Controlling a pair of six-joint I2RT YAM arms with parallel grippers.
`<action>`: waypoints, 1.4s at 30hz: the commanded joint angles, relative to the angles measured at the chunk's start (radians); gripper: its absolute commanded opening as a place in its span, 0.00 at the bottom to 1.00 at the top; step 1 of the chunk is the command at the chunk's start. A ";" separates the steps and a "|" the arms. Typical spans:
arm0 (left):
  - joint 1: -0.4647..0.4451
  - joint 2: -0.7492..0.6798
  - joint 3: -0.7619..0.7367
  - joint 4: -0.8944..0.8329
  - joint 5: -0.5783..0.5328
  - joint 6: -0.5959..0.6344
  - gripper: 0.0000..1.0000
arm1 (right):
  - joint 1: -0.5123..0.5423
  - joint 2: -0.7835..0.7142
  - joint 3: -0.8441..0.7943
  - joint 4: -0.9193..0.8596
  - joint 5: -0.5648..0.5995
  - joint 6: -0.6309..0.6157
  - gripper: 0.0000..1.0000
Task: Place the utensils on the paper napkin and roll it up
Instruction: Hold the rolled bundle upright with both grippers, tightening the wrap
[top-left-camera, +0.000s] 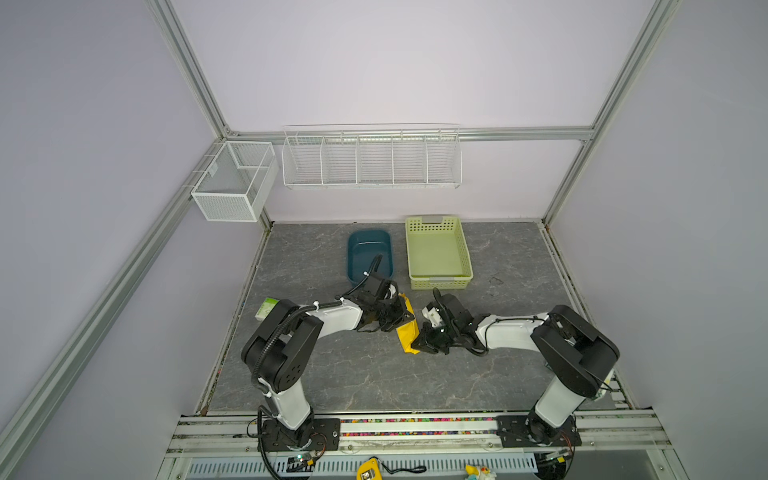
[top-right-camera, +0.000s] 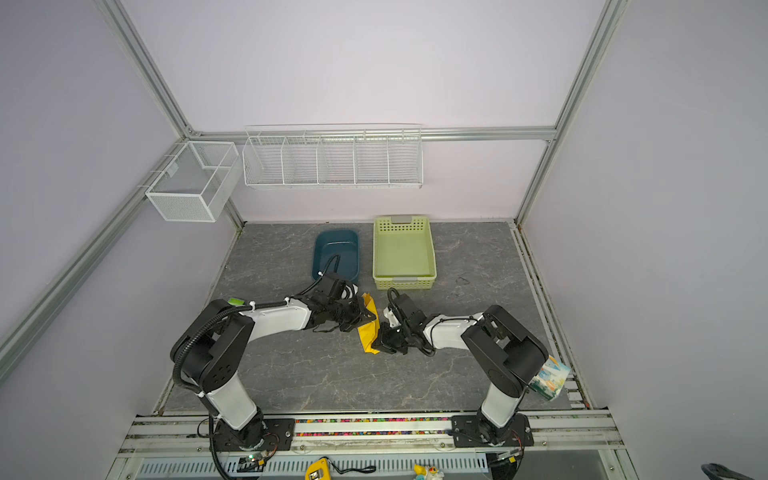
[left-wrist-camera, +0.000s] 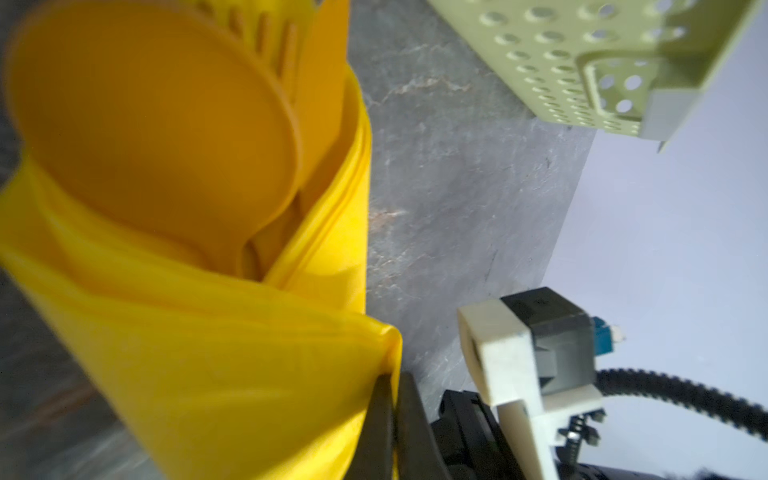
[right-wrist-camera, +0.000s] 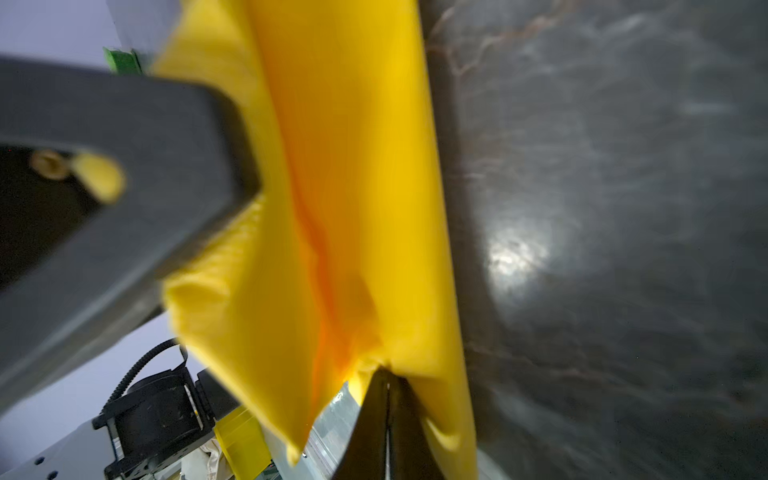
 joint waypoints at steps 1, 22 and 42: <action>-0.017 -0.006 0.059 -0.057 -0.001 0.023 0.00 | 0.014 0.029 -0.031 -0.146 0.060 -0.018 0.08; -0.050 0.239 0.166 0.031 0.099 0.003 0.00 | 0.020 -0.001 -0.041 -0.145 0.076 -0.037 0.07; -0.030 0.169 -0.021 0.133 -0.071 -0.105 0.00 | -0.065 -0.045 -0.002 -0.368 0.090 -0.253 0.07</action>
